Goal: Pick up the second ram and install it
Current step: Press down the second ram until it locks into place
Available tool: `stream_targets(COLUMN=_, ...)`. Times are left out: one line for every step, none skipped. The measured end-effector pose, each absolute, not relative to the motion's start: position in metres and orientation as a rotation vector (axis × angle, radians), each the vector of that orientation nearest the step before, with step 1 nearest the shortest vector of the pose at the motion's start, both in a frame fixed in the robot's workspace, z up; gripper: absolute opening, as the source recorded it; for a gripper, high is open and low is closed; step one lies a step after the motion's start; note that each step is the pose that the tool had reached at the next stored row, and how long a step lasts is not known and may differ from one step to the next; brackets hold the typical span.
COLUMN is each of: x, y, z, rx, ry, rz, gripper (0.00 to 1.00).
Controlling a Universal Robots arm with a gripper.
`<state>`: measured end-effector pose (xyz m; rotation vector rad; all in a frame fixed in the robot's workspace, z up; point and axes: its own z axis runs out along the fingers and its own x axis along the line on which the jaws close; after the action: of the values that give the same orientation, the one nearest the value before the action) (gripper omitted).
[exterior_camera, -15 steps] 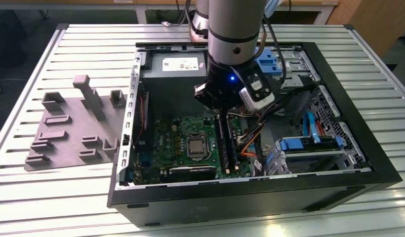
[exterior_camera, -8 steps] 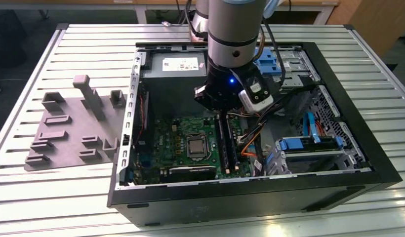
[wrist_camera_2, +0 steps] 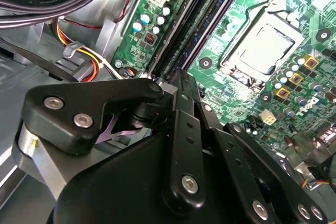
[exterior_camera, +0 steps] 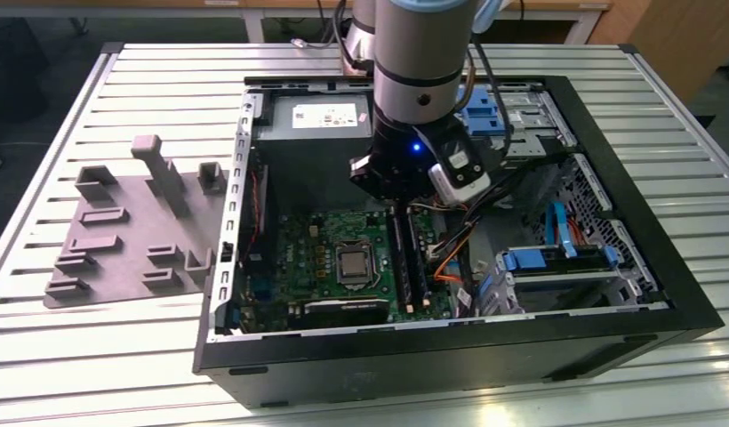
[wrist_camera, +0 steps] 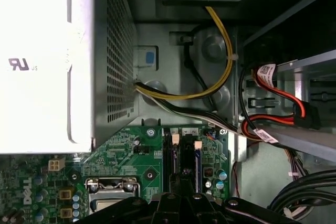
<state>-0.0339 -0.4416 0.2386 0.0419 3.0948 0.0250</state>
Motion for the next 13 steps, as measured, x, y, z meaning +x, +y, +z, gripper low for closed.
stream_targets(x=-0.0339, y=-0.4411, z=0.238, rx=0.042, ry=3.095, rz=0.025, gripper=0.11)
stream_targets(x=-0.0338, y=-0.4406, z=0.2374, rx=0.042, ry=3.095, rz=0.025, gripper=0.11)
stream_targets(x=-0.0338, y=-0.4401, z=0.2368, rx=0.042, ry=3.095, rz=0.025, gripper=0.11)
stream_targets(x=-0.0338, y=-0.4397, z=0.2361, rx=0.042, ry=3.095, rz=0.025, gripper=0.11)
stream_targets(x=-0.0338, y=-0.4392, z=0.2353, rx=0.042, ry=3.095, rz=0.025, gripper=0.11)
stream_targets(x=-0.0338, y=-0.4388, z=0.2346, rx=0.042, ry=3.095, rz=0.025, gripper=0.11)
stream_targets(x=-0.0338, y=-0.4384, z=0.2338, rx=0.042, ry=3.095, rz=0.025, gripper=0.11)
stream_targets(x=-0.0338, y=-0.4379, z=0.2331, rx=0.042, ry=3.095, rz=0.025, gripper=0.11)
stream_targets(x=-0.0338, y=-0.4376, z=0.2323, rx=0.042, ry=3.095, rz=0.025, gripper=0.11)
stream_targets(x=-0.0338, y=-0.4372, z=0.2315, rx=0.042, ry=3.095, rz=0.025, gripper=0.11)
stream_targets(x=-0.0338, y=-0.4369, z=0.2308, rx=0.042, ry=3.095, rz=0.025, gripper=0.11)
stream_targets(x=-0.0338, y=-0.4366, z=0.2301, rx=0.042, ry=3.095, rz=0.025, gripper=0.11)
stream_targets(x=-0.0338, y=-0.4363, z=0.2293, rx=0.042, ry=3.095, rz=0.025, gripper=0.11)
